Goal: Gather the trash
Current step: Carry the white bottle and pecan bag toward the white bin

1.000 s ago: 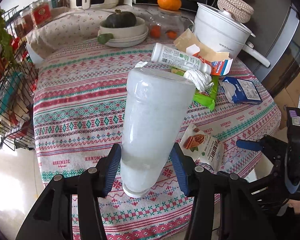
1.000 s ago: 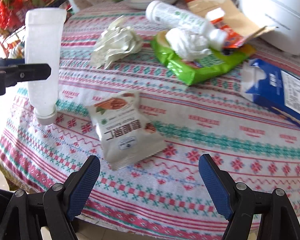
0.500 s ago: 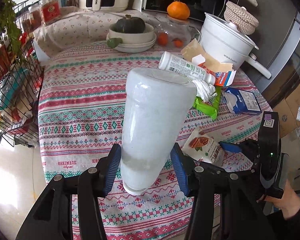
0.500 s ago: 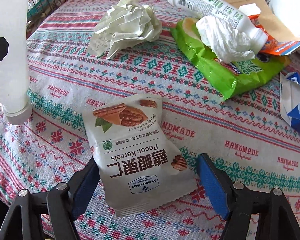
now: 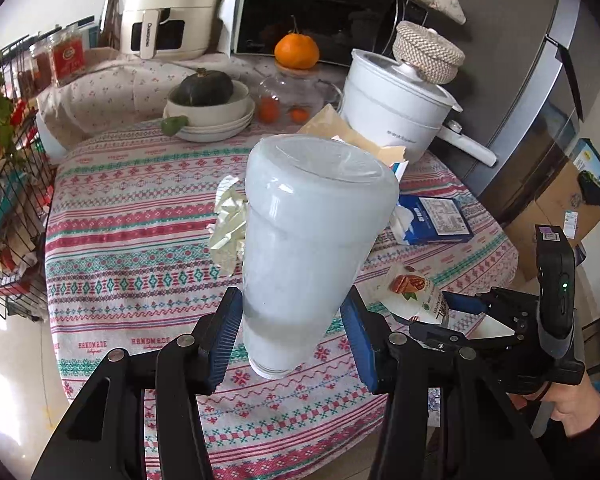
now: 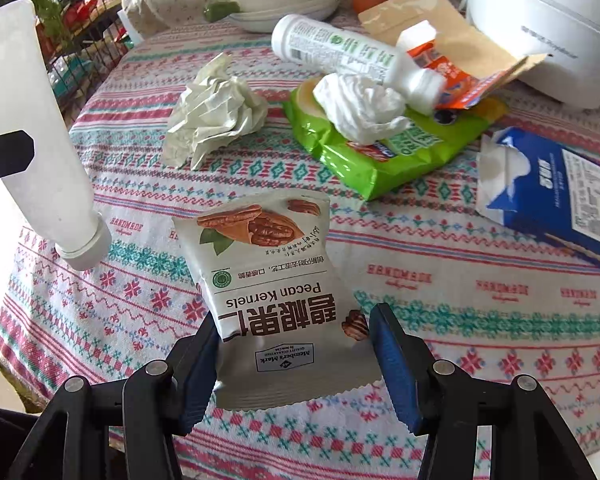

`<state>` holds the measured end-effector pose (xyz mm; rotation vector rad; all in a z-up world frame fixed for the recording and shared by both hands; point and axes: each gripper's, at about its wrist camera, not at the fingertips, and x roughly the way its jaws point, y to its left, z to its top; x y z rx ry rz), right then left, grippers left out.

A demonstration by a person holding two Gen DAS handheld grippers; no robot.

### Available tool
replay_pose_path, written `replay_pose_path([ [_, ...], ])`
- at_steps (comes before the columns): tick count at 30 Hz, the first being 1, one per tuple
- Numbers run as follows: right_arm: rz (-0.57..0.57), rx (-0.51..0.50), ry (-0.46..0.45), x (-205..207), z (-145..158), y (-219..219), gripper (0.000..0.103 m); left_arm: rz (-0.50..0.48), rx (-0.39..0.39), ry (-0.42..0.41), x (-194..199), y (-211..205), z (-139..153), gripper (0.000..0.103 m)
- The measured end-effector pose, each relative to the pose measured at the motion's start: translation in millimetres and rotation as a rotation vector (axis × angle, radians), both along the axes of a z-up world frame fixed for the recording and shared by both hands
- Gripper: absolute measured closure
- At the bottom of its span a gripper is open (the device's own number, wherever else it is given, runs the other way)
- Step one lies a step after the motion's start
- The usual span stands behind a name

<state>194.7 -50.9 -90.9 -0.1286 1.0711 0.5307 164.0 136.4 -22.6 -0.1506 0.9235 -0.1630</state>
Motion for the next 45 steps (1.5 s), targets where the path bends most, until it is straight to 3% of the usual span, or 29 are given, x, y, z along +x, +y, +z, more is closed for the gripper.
replay_pose_path([
  [10, -0.213, 0.053, 0.04, -23, 33, -107, 0.041, -0.171, -0.049, -0.057, -11, -82, 20, 0.05],
  [19, -0.4, 0.074, 0.04, -59, 43, -206, 0.04, -0.379, -0.084, -0.057, -25, -176, 12, 0.05],
  [26, -0.524, 0.088, 0.055, -86, 39, -273, 0.04, -0.528, -0.116, -0.012, -36, -249, -13, 0.05],
  [32, -0.596, 0.064, 0.081, -99, 29, -314, 0.04, -0.606, -0.111, 0.067, -41, -299, -54, 0.05],
  [42, -0.667, 0.042, 0.123, -109, 18, -348, 0.04, -0.653, -0.111, 0.19, -40, -338, -109, 0.049],
  [45, -0.67, 0.047, 0.121, -109, 18, -352, 0.04, -0.669, -0.077, 0.213, -39, -343, -115, 0.048],
])
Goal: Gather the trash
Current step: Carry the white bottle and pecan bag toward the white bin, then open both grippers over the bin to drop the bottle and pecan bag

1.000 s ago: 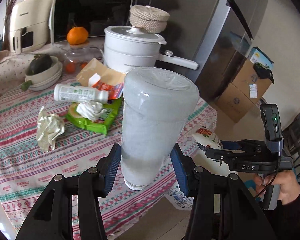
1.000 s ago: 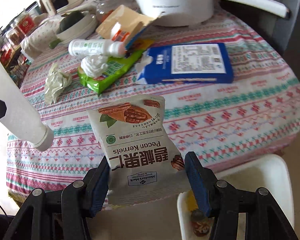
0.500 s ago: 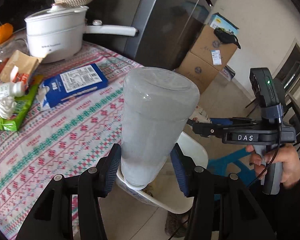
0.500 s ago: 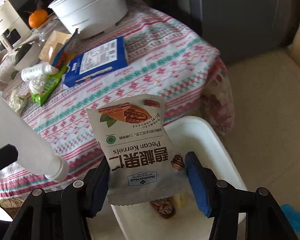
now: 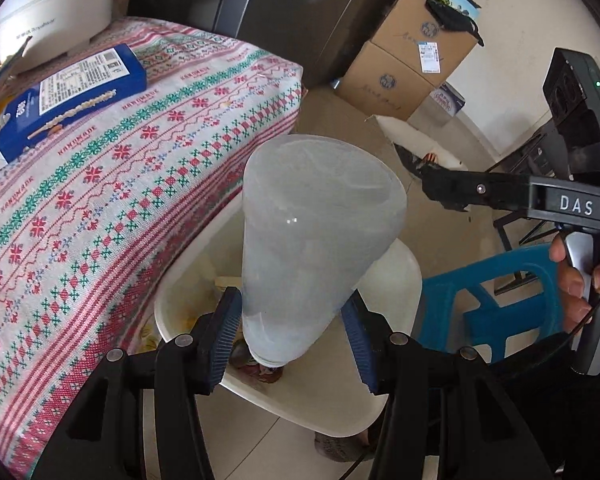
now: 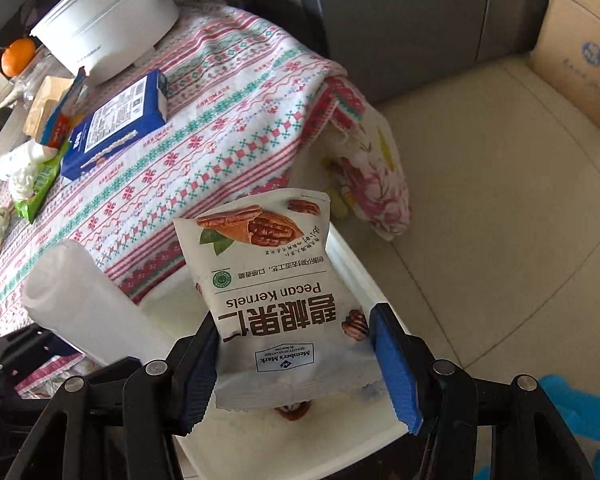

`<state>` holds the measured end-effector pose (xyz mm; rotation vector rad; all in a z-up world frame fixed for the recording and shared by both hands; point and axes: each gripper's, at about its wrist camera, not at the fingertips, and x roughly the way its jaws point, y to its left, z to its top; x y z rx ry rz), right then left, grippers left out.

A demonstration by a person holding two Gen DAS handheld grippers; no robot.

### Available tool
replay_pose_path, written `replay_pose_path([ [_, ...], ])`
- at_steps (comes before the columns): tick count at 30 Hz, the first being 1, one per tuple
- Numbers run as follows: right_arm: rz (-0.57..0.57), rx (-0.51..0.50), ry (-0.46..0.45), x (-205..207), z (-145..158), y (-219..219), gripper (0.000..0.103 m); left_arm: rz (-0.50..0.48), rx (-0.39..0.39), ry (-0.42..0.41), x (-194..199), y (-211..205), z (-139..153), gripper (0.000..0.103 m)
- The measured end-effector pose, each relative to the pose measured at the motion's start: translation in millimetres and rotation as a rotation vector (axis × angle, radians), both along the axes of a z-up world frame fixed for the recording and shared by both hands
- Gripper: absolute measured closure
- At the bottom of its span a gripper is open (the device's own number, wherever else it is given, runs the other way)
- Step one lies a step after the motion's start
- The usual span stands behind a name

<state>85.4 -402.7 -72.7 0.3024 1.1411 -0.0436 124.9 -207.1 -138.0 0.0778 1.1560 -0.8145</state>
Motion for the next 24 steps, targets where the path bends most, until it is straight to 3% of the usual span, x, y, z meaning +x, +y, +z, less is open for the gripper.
replay_pose_path([
  [6, -0.003, -0.002, 0.011, 0, -1, -2, 0.04, 0.004, 0.039, -0.026, 2, 5, 6, 0.04],
  [12, 0.019, -0.013, 0.037, 3, -8, 3, 0.04, 0.036, 0.042, -0.075, 7, 31, 28, 0.039],
  [24, 0.121, -0.068, 0.216, 9, -54, 36, 0.039, 0.128, 0.09, -0.148, 9, 90, 53, 0.034],
])
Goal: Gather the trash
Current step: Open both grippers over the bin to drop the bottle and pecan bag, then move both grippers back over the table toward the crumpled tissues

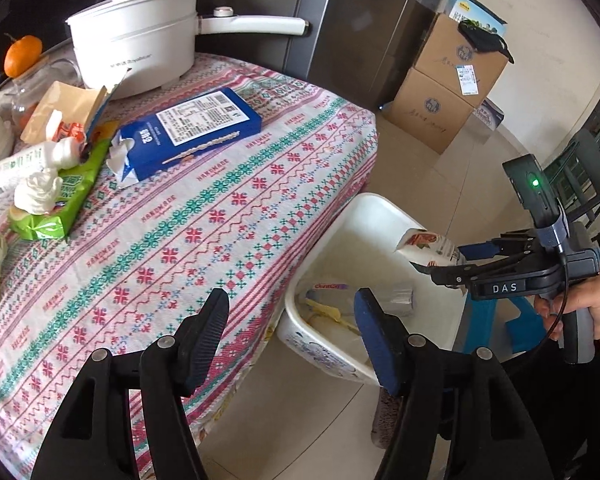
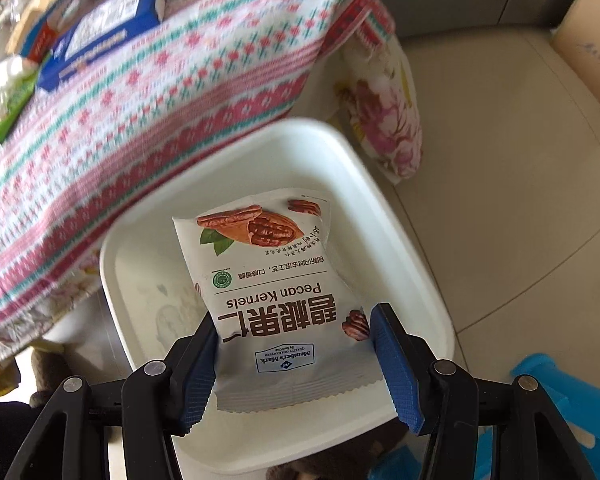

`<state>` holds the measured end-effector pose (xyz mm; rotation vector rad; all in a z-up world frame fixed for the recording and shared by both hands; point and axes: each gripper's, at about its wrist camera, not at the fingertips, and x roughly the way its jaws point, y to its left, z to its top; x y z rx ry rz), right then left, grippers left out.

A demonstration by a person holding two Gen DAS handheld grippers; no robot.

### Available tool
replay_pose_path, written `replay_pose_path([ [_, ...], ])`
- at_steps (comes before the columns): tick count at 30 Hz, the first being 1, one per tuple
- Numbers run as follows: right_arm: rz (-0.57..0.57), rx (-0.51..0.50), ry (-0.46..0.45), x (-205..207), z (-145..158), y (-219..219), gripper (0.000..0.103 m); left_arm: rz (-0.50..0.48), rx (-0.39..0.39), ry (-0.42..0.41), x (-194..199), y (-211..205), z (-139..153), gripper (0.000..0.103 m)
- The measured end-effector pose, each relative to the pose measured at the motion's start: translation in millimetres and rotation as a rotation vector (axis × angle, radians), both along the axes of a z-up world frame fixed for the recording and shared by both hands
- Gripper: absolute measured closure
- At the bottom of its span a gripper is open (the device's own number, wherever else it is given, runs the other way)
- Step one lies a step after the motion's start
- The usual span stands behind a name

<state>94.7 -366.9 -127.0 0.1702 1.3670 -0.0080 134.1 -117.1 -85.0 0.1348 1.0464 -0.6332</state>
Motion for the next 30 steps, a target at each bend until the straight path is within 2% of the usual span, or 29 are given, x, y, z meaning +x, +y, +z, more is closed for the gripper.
replay_pose_path([
  [6, 0.035, -0.017, 0.057, 1, -14, 12, 0.036, 0.026, 0.019, -0.014, -1, 21, 5, 0.032],
  [11, 0.02, -0.017, 0.076, 2, -17, 15, 0.026, 0.053, 0.037, -0.033, -2, 35, 9, 0.026],
  [21, 0.01, -0.009, 0.043, 7, -4, 22, 0.026, 0.119, 0.051, -0.046, 2, 60, 16, 0.019],
  [30, -0.003, 0.014, -0.054, 13, 23, 28, 0.026, 0.233, 0.05, -0.093, 19, 98, 38, 0.016],
])
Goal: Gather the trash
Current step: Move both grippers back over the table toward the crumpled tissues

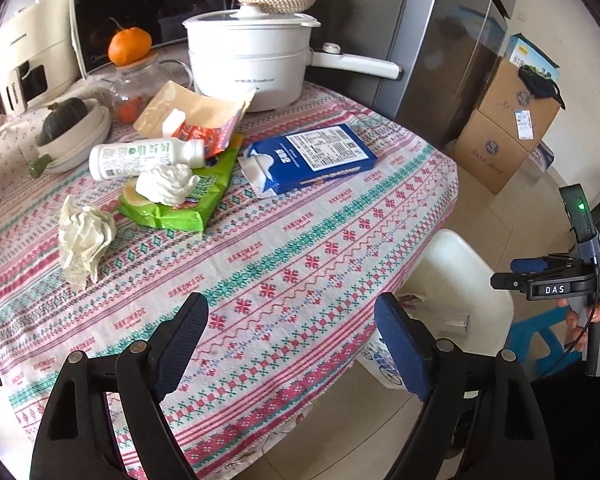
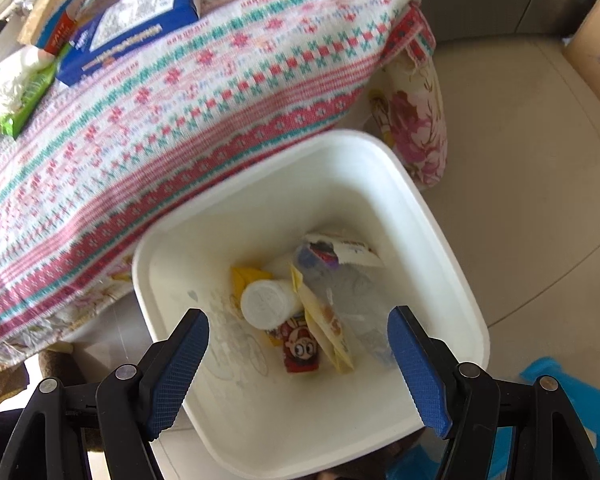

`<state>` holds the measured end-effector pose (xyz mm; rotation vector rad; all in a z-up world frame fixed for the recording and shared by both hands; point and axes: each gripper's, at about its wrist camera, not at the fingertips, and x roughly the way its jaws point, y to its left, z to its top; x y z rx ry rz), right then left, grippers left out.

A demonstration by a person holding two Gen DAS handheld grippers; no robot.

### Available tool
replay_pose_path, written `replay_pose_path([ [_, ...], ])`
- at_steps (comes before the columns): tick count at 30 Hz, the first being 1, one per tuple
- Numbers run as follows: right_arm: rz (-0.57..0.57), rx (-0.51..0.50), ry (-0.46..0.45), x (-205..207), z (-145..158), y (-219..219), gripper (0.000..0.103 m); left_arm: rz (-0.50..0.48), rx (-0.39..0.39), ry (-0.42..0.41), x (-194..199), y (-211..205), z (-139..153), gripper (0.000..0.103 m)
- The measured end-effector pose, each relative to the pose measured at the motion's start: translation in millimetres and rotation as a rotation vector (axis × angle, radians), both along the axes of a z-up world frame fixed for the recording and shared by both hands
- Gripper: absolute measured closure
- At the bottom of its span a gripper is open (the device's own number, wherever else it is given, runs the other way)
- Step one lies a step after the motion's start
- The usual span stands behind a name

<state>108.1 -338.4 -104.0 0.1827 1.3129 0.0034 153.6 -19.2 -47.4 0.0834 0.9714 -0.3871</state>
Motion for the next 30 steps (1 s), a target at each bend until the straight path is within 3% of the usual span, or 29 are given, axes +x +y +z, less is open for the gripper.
replay_pose_path([
  [7, 0.0, 0.01, -0.075, 12, 23, 12, 0.025, 0.131, 0.022, -0.039, 23, 50, 12, 0.015],
  [18, 0.076, -0.001, -0.123, 34, 37, 53, 0.024, 0.377, 0.015, -0.034, 76, 139, -12, 0.015],
  [25, 0.094, -0.011, -0.136, 59, 42, 75, 0.024, 0.425, 0.083, -0.026, 113, 152, -44, 0.016],
  [30, 0.099, 0.011, -0.151, 78, 46, 96, 0.024, 0.442, 0.083, -0.009, 137, 149, -61, 0.016],
])
